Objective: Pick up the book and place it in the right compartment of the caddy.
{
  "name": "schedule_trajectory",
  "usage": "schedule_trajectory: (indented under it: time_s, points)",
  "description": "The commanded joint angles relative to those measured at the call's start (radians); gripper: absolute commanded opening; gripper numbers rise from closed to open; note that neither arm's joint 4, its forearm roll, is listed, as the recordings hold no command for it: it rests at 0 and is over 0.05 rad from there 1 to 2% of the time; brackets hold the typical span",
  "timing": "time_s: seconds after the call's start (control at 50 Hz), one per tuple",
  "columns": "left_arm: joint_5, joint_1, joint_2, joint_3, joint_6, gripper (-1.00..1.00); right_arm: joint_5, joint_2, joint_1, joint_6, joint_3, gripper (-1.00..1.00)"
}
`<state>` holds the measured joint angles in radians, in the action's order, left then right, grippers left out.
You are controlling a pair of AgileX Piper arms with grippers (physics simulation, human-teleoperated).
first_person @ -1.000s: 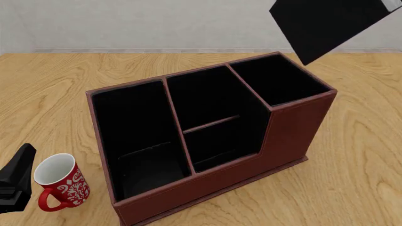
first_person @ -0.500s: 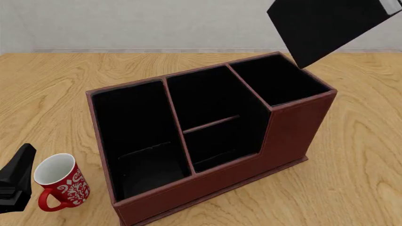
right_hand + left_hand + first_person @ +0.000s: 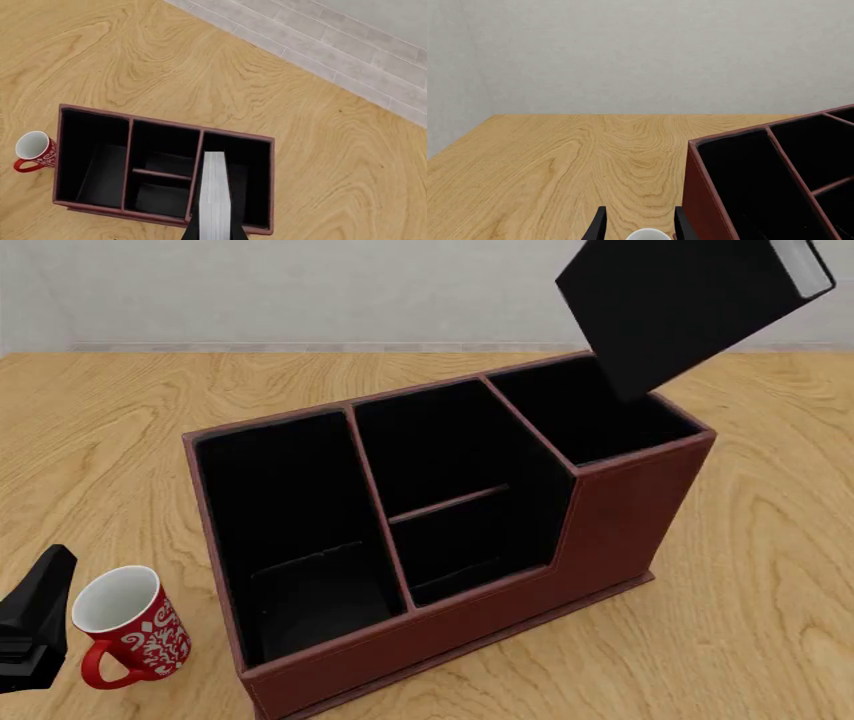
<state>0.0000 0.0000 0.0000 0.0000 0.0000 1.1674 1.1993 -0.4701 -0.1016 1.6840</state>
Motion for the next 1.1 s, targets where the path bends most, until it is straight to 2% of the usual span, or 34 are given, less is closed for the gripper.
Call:
schedule_trajectory:
  time_s: [0.02, 0.28, 1.1]
  points:
    - [0.0, 0.0, 0.0, 0.0, 0.0, 1.0, -0.038, -0.026, -0.006, 0.038, -0.051, -1.0]
    - [0.0, 0.0, 0.0, 0.0, 0.0, 1.0, -0.066, -0.043, -0.014, 0.061, -0.098, -1.0]
    - [0.0, 0.0, 0.0, 0.0, 0.0, 1.0, -0.165, -0.048, 0.0, 0.081, -0.218, -1.0]
